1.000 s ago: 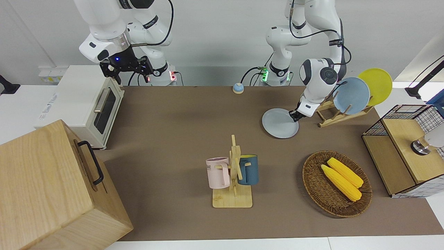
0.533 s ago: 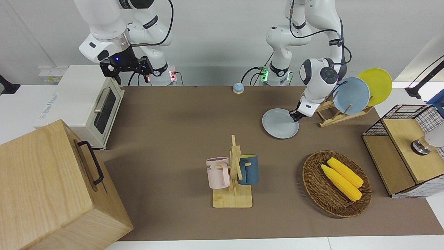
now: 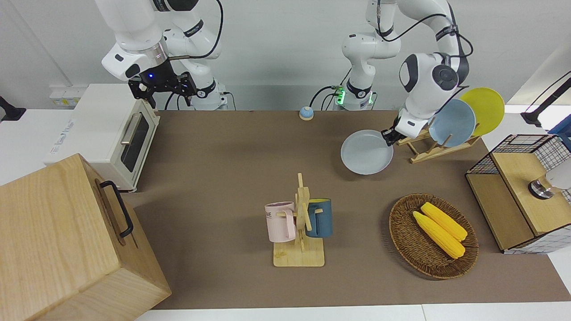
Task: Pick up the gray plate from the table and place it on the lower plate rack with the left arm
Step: 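Lift the gray plate and carry it toward the wooden rack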
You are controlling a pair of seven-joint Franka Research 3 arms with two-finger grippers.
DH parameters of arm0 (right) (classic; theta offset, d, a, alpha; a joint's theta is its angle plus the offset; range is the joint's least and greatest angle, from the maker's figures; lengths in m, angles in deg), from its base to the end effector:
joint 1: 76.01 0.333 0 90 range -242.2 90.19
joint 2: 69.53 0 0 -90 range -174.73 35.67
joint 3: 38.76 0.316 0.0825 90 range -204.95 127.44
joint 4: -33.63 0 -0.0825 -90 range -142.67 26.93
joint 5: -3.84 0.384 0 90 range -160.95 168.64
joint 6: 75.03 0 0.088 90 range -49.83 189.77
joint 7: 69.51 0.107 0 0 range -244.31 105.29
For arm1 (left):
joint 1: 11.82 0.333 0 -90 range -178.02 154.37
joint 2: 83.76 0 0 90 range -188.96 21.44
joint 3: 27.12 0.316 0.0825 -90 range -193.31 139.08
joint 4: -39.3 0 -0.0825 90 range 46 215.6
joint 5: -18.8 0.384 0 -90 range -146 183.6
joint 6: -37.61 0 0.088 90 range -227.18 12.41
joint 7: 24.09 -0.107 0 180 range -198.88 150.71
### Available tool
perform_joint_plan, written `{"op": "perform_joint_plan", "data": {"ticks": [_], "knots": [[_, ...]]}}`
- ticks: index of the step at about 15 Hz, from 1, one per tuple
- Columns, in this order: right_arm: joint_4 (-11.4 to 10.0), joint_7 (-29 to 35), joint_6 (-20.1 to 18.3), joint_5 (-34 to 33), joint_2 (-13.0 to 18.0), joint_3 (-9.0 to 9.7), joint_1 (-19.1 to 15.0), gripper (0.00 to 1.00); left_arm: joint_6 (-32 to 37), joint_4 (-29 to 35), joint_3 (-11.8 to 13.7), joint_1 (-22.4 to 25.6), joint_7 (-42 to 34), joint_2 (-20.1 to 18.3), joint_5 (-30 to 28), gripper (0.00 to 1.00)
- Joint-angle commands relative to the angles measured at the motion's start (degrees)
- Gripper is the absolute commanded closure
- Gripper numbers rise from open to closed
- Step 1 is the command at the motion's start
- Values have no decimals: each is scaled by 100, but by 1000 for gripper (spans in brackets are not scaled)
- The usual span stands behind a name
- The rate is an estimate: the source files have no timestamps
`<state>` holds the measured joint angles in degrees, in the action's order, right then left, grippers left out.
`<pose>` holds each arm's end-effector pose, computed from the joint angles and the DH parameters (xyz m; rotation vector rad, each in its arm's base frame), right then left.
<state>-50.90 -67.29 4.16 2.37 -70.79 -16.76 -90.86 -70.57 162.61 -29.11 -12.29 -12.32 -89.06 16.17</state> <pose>0.5375 0.0617 0.6420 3.1076 0.1291 -0.1741 0.4986 -0.0251 0.4273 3.0994 0.2812 -0.2731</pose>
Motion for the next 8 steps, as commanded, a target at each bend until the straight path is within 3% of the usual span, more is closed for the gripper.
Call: {"op": "perform_joint_plan", "data": {"ticks": [1,6,8], "knots": [[33,68,-62,-37,12,121,-132,17,963,-727,68,-85,81,-103,-45,1000],[41,68,-62,-37,12,113,-132,17,1922,-1492,164,-85,28,-252,-19,1000],[41,68,-62,-37,12,121,-132,17,2046,-1520,173,-77,10,-384,165,1000]]}}
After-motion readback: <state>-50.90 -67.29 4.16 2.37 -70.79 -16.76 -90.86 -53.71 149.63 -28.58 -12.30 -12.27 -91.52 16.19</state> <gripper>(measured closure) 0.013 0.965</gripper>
